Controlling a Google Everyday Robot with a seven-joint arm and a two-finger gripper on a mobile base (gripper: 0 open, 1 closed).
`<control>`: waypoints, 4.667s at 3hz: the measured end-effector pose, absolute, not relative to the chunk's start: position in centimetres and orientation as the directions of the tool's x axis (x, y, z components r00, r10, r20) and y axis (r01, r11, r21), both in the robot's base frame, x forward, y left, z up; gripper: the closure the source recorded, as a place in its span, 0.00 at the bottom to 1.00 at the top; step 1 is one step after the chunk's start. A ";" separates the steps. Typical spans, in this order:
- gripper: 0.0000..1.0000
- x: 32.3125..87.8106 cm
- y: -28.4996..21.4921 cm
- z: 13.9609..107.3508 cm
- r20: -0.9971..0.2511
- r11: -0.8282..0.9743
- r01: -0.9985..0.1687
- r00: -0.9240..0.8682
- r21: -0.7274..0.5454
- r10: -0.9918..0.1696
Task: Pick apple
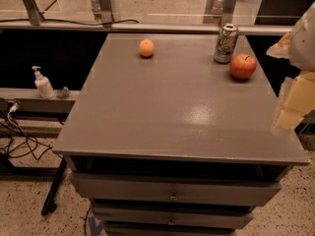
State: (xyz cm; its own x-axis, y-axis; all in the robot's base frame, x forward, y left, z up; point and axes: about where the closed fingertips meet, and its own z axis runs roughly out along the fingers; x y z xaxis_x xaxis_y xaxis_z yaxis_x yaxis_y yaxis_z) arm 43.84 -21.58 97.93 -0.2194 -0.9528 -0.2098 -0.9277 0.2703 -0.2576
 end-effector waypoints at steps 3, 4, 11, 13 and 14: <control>0.00 47.0 -22.0 96.8 -0.306 0.320 -0.903 -0.230 -0.287 -0.924; 0.00 52.2 -22.8 95.2 -0.422 0.389 -0.869 -0.243 -0.304 -0.873; 0.41 72.9 -30.4 86.7 -0.728 0.749 -0.643 -0.438 -0.157 -0.528; 0.87 70.0 -30.5 89.7 -0.741 0.750 -0.650 -0.444 -0.121 -0.504; 1.00 67.1 -28.3 94.3 -0.785 0.711 -0.695 -0.380 -0.106 -0.489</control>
Offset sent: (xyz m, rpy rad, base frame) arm 0.0140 -0.0029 -0.0008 0.0490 -0.0326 -0.0382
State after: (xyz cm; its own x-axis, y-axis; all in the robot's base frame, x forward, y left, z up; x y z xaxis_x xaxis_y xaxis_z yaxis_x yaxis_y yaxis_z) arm 67.13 -28.33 94.27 -0.3803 -0.4892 -0.7849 -0.6953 0.7108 -0.1061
